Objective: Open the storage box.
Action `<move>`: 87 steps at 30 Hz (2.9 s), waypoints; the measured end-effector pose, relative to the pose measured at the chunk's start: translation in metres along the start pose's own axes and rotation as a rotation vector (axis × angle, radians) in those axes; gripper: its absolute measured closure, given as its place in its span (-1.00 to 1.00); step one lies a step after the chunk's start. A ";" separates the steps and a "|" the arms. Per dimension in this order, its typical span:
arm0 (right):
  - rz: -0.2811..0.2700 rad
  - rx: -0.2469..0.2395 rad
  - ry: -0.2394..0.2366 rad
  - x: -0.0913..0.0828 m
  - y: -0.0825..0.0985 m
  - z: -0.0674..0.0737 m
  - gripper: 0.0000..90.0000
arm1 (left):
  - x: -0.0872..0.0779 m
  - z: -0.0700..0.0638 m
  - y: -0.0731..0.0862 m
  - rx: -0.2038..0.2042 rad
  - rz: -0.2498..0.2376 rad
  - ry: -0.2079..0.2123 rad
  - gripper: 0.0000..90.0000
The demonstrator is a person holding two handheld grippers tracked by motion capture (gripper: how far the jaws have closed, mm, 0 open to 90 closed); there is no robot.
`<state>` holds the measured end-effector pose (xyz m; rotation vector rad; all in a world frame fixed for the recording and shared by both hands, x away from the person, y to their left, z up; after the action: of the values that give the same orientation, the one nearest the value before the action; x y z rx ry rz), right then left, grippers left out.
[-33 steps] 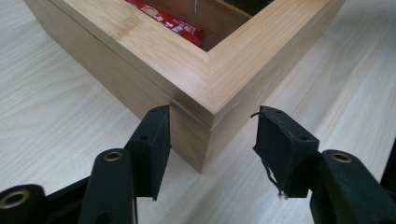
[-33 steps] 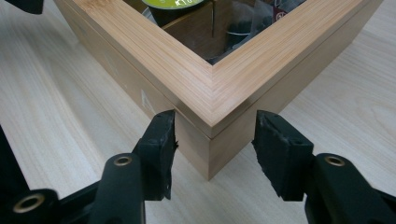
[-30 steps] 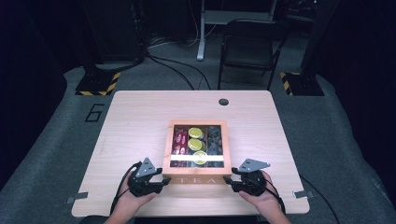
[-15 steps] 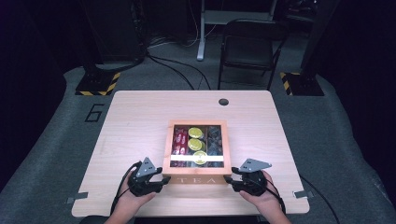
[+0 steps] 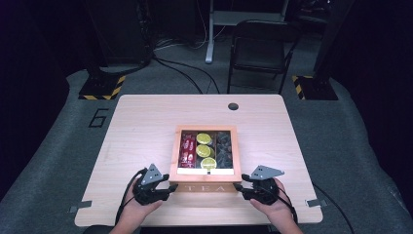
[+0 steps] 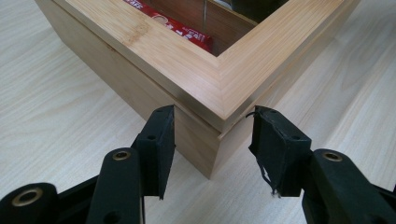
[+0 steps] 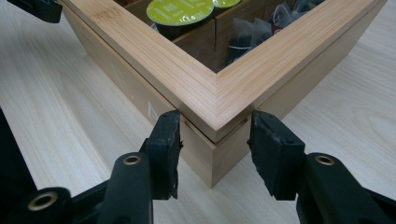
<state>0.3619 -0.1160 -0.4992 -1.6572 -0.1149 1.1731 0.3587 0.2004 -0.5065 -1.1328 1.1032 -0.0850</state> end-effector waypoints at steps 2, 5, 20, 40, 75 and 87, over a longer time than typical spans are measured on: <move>-0.006 0.002 -0.009 -0.001 -0.001 0.000 0.18 | 0.000 0.000 0.000 -0.002 0.004 0.008 0.10; -0.015 0.006 -0.006 -0.002 -0.002 0.000 0.19 | -0.001 0.000 -0.001 0.009 0.004 -0.002 0.09; -0.059 0.024 -0.009 -0.008 -0.007 -0.001 0.22 | -0.005 0.001 -0.016 -0.022 -0.078 -0.019 0.06; -0.103 0.027 0.006 -0.017 -0.035 -0.008 0.08 | -0.022 0.009 -0.043 -0.001 -0.107 -0.043 -0.01; -0.168 -0.016 0.108 -0.032 -0.121 -0.040 0.13 | -0.047 0.043 -0.122 0.004 -0.192 -0.109 0.14; -0.176 0.014 0.114 -0.028 -0.138 -0.051 0.15 | -0.047 0.054 -0.137 -0.014 -0.204 -0.116 0.21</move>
<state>0.4470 -0.1063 -0.3765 -1.6621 -0.1765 0.9436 0.4365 0.1976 -0.3730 -1.2448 0.8853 -0.1696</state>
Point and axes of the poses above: each handheld gripper's, and its own axes: x roughly forward along the jaws, y roughly out of its underside, z roughly to its left, the point moved 5 cm from there along x, roughly forward along the jaws, and after that the axes turned 2 degrees about z, right-handed, at the moved point
